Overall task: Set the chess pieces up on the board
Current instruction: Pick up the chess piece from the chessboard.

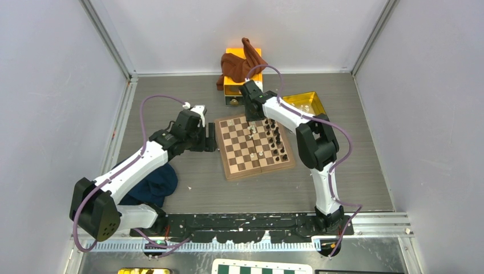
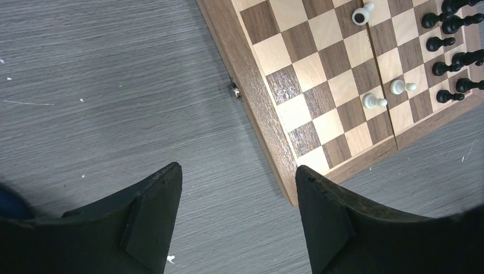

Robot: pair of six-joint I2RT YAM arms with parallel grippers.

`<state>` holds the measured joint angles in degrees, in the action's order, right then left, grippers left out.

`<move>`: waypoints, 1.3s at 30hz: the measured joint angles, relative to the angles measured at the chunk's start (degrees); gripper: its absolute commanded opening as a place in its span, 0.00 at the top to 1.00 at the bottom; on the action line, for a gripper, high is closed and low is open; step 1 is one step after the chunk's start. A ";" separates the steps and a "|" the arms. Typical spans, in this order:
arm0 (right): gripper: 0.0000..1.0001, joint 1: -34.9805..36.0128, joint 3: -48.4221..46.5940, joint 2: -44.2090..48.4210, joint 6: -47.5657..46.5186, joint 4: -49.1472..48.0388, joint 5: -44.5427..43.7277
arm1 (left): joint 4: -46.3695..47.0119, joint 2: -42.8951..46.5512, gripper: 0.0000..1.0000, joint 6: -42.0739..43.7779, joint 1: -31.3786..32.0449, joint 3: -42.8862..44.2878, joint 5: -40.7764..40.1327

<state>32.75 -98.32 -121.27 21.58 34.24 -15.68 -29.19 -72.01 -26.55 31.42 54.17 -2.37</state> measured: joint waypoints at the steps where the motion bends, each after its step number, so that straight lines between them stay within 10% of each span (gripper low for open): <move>1: 0.68 0.00 -0.02 -0.15 0.02 0.00 0.11 | 0.00 -0.02 0.27 0.00 0.00 -0.02 0.00; 20: 0.95 -0.31 -0.02 -1.36 0.17 -0.13 0.68 | 0.04 -0.92 0.27 0.00 -0.02 -0.02 0.00; 39: 0.97 1.14 -7.26 -1.36 -1.81 2.21 -0.66 | 0.04 1.51 0.26 0.07 -0.09 -0.02 -1.11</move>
<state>33.89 -105.58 -122.63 19.77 36.45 -16.34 -29.15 -70.50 -26.48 31.33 54.15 -3.49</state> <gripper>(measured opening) 0.179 0.735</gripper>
